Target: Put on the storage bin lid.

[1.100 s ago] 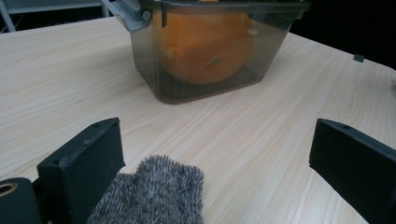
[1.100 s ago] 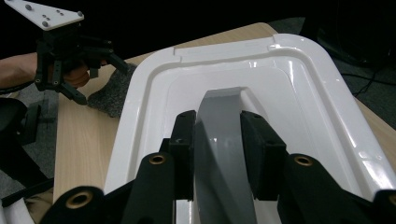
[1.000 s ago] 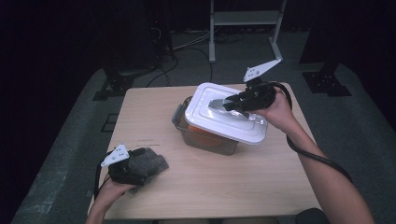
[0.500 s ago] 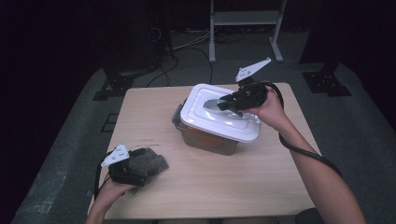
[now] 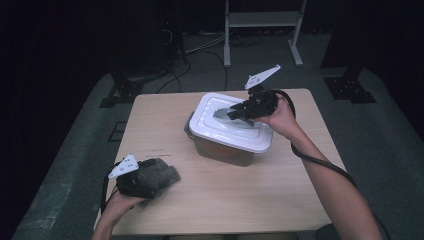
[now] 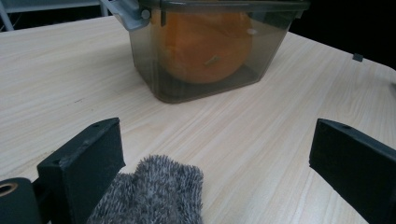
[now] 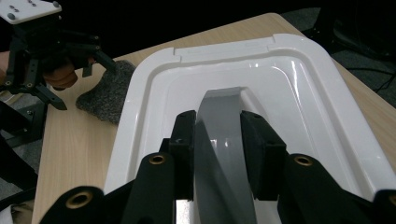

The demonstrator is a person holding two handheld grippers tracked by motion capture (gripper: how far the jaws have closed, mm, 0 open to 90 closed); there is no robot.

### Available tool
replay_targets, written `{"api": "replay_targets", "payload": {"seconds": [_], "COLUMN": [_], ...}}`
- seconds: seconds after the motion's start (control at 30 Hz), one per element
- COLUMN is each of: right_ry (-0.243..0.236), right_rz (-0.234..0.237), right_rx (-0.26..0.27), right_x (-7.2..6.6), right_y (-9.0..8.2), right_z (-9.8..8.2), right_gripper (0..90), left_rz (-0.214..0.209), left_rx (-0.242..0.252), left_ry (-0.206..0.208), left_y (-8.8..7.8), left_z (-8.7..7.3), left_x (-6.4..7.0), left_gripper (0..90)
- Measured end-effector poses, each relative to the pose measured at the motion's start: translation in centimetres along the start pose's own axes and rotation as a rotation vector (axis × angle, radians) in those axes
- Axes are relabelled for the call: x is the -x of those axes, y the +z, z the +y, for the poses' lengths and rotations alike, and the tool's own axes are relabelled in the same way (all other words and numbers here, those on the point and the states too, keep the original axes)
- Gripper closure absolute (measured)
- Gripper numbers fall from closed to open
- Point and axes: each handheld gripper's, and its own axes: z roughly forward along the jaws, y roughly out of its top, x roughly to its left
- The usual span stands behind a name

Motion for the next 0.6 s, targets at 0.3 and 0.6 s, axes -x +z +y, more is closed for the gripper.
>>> {"api": "replay_targets", "payload": {"seconds": [0.3, 0.6], "right_ry": [0.007, 0.018], "right_rz": [0.005, 0.017], "right_rx": [-0.009, -0.023], "right_x": [0.7, 1.3], "right_y": [1.0, 2.2], "right_z": [-0.3, -0.7], "right_gripper": [66.2, 66.2], "left_rz": [-0.002, -0.004], "left_rx": [-0.001, -0.004], "left_ry": [-0.003, -0.002], "left_y": [0.0, 0.1], "left_z": [0.0, -0.1], "left_x": [0.0, 0.0], "left_gripper": [2.3, 2.3]}}
